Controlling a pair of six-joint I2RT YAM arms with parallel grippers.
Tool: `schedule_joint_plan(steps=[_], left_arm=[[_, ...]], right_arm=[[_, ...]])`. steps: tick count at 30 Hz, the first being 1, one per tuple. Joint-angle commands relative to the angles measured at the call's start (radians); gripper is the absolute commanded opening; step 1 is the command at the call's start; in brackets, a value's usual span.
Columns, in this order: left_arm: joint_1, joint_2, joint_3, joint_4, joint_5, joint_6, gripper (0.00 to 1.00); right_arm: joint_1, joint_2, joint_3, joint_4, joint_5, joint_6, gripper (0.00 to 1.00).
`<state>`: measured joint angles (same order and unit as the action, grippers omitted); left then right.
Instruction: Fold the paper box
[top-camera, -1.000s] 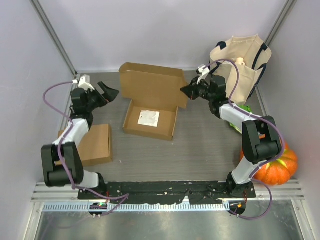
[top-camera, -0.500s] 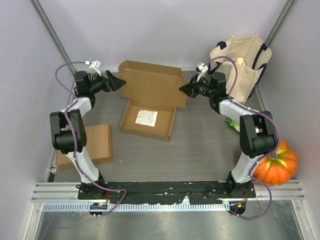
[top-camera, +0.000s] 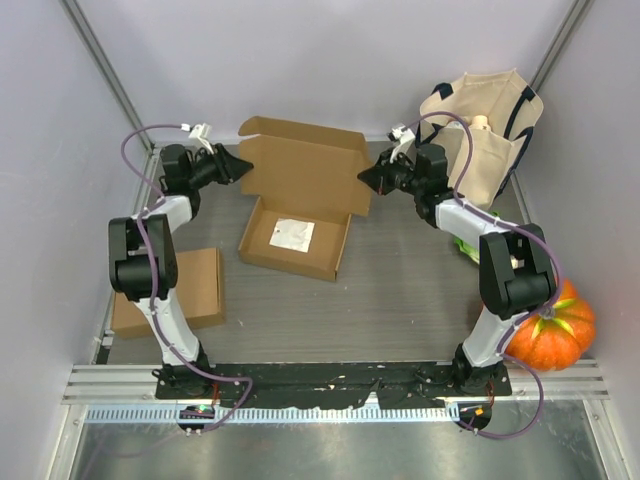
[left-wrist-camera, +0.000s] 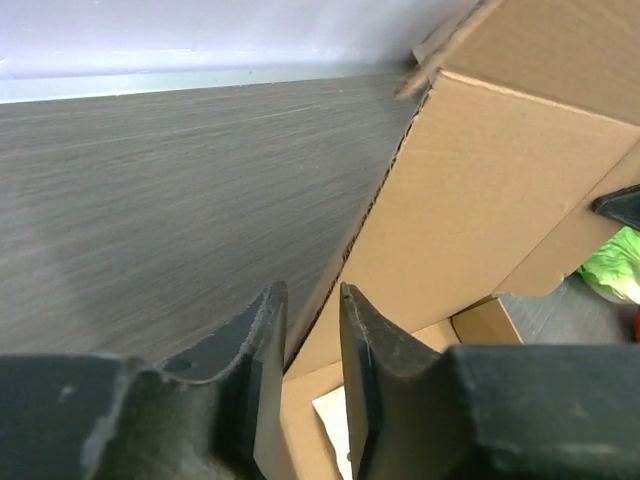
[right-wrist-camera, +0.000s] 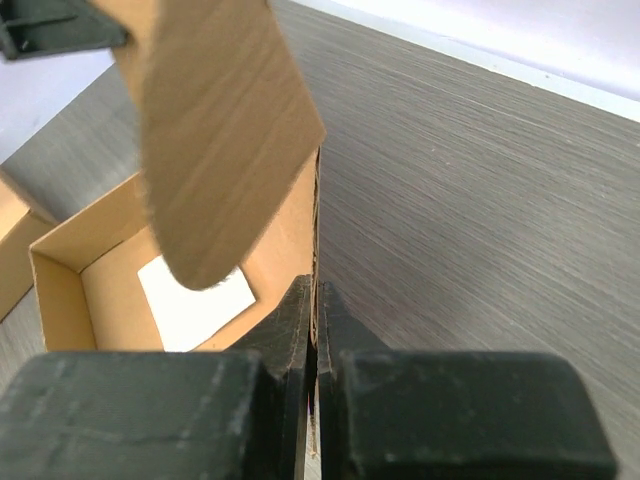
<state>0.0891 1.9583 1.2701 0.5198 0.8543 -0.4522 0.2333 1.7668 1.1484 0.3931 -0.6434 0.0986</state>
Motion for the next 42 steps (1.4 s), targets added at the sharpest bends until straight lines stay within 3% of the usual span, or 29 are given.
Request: schedule_joint_plan(steps=[1,3,8,15,23,28,42], left_arm=[[-0.067,-0.169,-0.103,0.036,-0.177,0.064,0.28],[-0.112,-0.234,-0.138,-0.041,-0.321,0.101,0.18],[-0.241,-0.323,-0.247,-0.003,-0.546,0.118,0.0],[-0.368,-0.406,-0.34,0.089,-0.817,0.139,0.0],[-0.488,-0.418,-0.469,0.25,-1.052,0.165,0.0],[-0.541,-0.444,-0.584,0.348,-1.11,0.138,0.0],[-0.649,-0.532,-0.83,0.47,-1.218,0.052,0.0]], right_arm=[[0.07,-0.09,-0.032,-0.029,0.293,0.101,0.02],[0.124,-0.107,-0.02,-0.048,0.463,0.166,0.02],[0.244,-0.125,0.063,-0.163,0.79,0.225,0.01],[0.31,-0.139,0.021,-0.067,1.158,0.248,0.02],[0.38,-0.122,-0.142,0.28,1.326,0.136,0.01],[0.457,-0.155,-0.369,0.68,1.364,0.0,0.01],[0.547,-0.136,-0.668,1.093,1.393,-0.057,0.01]])
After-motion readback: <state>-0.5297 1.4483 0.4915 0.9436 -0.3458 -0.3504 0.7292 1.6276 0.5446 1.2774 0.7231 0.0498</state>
